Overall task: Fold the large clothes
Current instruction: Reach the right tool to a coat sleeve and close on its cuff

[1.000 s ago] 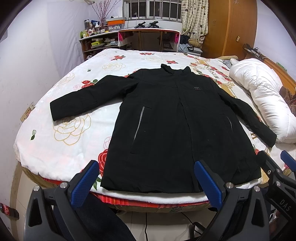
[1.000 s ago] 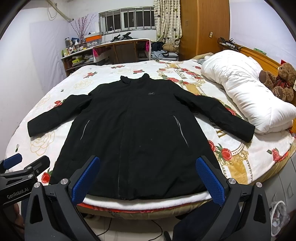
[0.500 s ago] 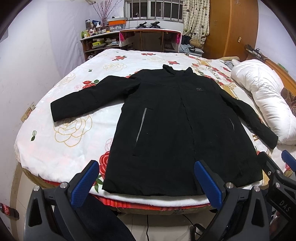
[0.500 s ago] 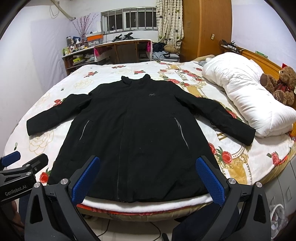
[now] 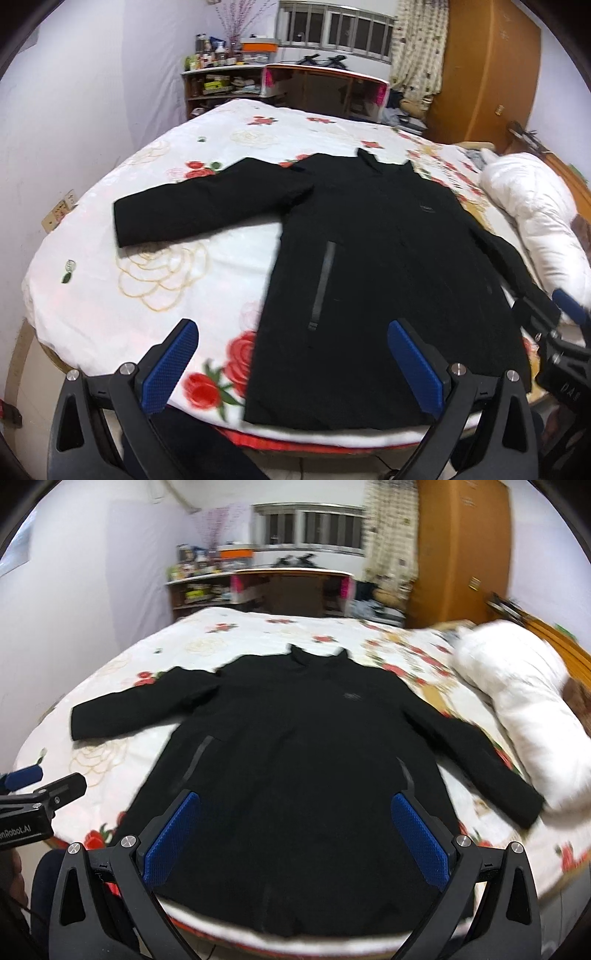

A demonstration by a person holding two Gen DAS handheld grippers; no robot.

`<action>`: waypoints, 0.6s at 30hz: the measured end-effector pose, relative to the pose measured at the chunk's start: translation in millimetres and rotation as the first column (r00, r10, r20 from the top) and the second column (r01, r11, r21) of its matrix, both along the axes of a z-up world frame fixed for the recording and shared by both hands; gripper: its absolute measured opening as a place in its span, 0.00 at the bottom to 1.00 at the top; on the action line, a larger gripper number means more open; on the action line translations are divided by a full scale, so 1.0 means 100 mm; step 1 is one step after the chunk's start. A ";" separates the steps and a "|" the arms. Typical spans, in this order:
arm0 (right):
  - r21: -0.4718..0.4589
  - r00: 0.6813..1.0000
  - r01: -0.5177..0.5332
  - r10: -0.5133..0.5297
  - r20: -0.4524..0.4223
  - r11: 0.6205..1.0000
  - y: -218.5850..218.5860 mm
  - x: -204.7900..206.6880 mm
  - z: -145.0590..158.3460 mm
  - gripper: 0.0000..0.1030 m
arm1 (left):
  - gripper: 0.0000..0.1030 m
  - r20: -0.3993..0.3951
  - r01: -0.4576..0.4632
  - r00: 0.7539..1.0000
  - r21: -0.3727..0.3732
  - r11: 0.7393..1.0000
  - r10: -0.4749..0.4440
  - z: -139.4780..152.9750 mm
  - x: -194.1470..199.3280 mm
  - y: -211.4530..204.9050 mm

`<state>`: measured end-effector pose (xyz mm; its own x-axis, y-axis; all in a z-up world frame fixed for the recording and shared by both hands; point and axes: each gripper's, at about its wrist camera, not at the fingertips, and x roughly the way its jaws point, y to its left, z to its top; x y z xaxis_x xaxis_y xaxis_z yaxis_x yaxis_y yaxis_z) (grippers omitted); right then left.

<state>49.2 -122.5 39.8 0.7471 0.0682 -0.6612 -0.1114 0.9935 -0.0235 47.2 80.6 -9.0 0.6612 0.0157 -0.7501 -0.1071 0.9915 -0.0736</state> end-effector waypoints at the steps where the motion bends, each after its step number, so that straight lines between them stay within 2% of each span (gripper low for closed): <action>1: 0.003 1.000 -0.027 0.027 0.011 1.000 0.07 0.08 0.00 1.00 | 1.00 -0.005 -0.010 1.000 0.004 1.000 0.010 -0.01 0.03 0.09; 6: 0.022 0.985 -0.173 0.172 0.030 0.985 0.50 0.52 -0.02 1.00 | 1.00 -0.004 -0.101 0.995 0.024 0.995 0.101 -0.05 0.15 0.57; 9: 0.009 0.958 -0.284 0.283 0.044 0.959 0.84 0.80 -0.08 1.00 | 1.00 -0.009 -0.138 0.990 -0.025 0.990 0.138 -0.10 0.21 0.93; 11: -0.014 0.928 -0.370 0.370 0.041 0.929 1.14 1.00 -0.16 1.00 | 1.00 -0.016 -0.168 0.986 -0.048 0.985 0.167 -0.14 0.24 1.16; 15: 0.004 0.843 -0.537 0.537 0.022 0.844 1.75 1.33 -0.37 1.00 | 1.00 0.000 -0.251 0.968 -0.005 0.968 0.251 -0.20 0.27 1.61; 18: -0.005 0.779 -0.626 0.626 0.019 0.779 2.25 1.53 -0.56 1.00 | 1.00 -0.012 -0.305 0.952 -0.013 0.952 0.305 -0.27 0.30 1.93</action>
<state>202.7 102.2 -16.4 0.5513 0.5264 -0.6473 -0.7088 0.7047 -0.0306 76.7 273.7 -36.3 0.6191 0.2040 -0.7583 -0.4046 0.9105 -0.0854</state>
